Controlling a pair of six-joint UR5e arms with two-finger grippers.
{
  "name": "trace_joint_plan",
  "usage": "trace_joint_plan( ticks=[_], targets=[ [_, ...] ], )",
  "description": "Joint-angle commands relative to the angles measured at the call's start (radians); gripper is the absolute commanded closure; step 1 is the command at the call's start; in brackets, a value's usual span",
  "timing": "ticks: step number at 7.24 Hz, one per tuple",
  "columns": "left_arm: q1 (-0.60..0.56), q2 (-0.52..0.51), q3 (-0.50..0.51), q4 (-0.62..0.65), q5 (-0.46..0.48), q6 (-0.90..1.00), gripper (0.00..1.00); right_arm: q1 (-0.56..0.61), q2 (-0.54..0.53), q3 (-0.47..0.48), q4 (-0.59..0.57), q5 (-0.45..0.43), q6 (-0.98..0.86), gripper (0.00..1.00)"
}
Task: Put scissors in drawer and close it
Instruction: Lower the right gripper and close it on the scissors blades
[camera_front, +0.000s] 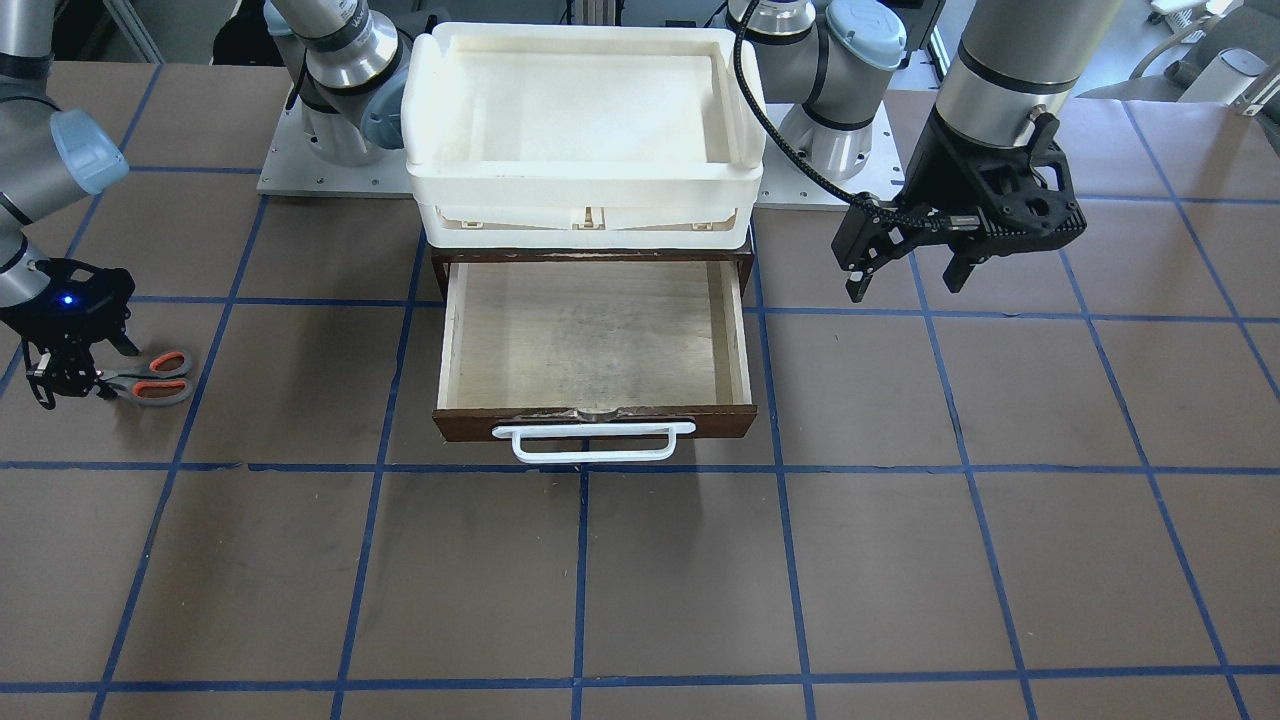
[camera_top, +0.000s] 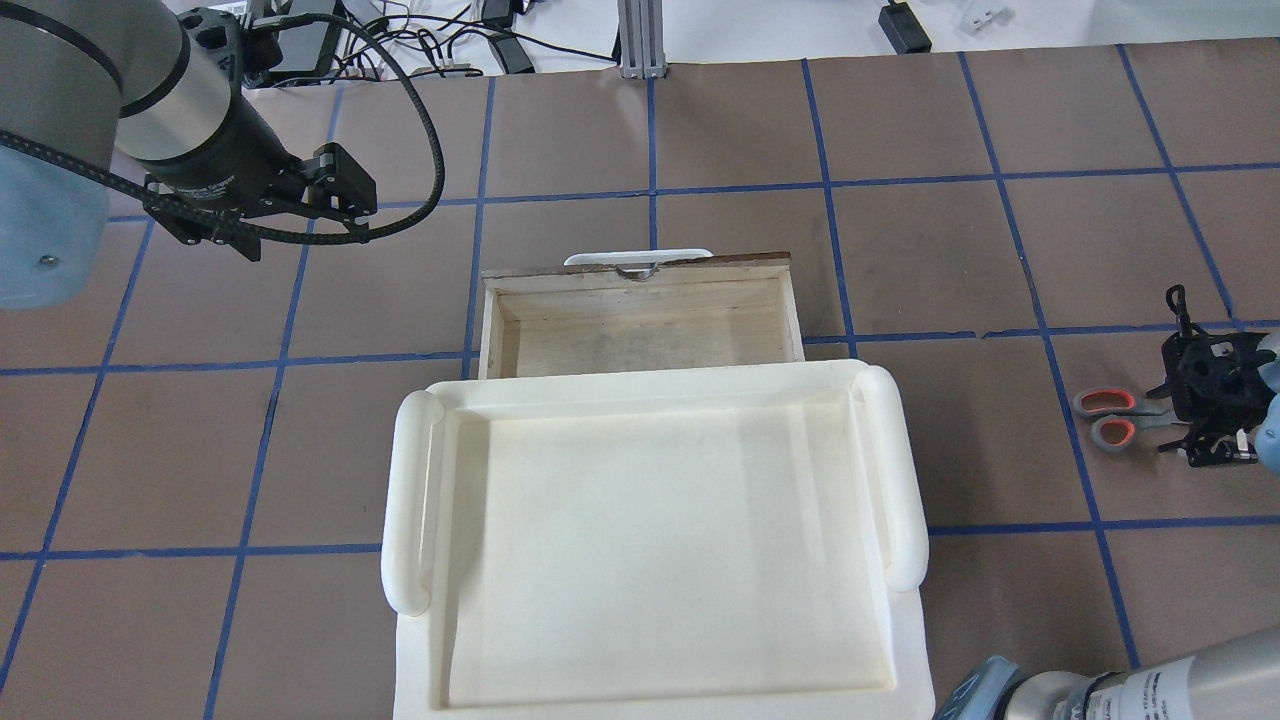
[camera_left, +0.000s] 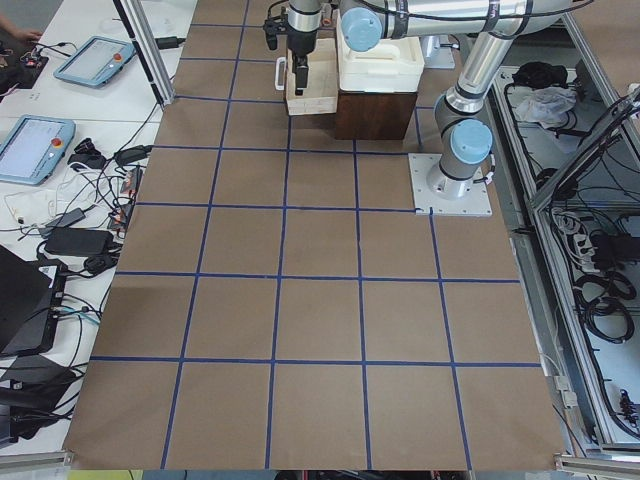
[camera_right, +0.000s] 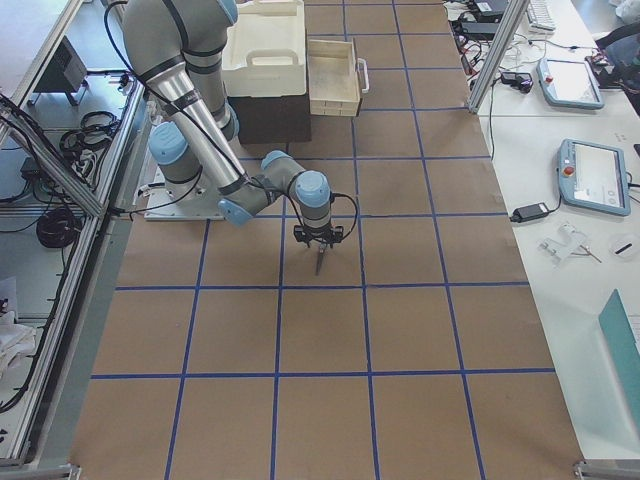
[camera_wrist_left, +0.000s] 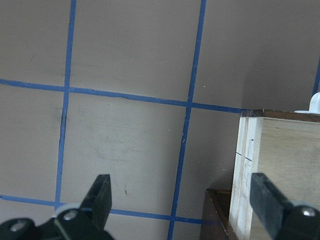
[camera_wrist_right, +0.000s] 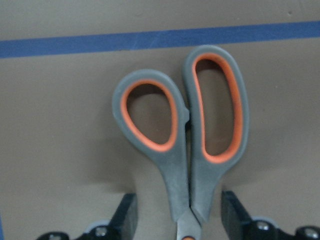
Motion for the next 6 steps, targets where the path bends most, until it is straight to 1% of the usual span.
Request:
trace_joint_plan(
  ticks=[1, 4, 5, 6],
  targets=[
    [0.0, -0.001, 0.0, 0.0, 0.0, 0.0, 0.0, 0.0, 0.0, 0.0, 0.0, -0.001, 0.0, 0.57],
    [0.002, 0.003, 0.0, 0.0, -0.002, 0.0, 0.0, 0.0, -0.001, 0.0, 0.0, -0.002, 0.0, 0.86],
    [0.002, 0.004, 0.0, 0.001, -0.002, 0.0, 0.0, 0.0, -0.006, -0.003, 0.0, -0.002, 0.005, 0.89],
    [0.002, 0.004, 0.0, 0.001, -0.002, 0.0, 0.0, 0.002, -0.011, -0.014, 0.003, -0.002, 0.006, 0.9]
  ],
)
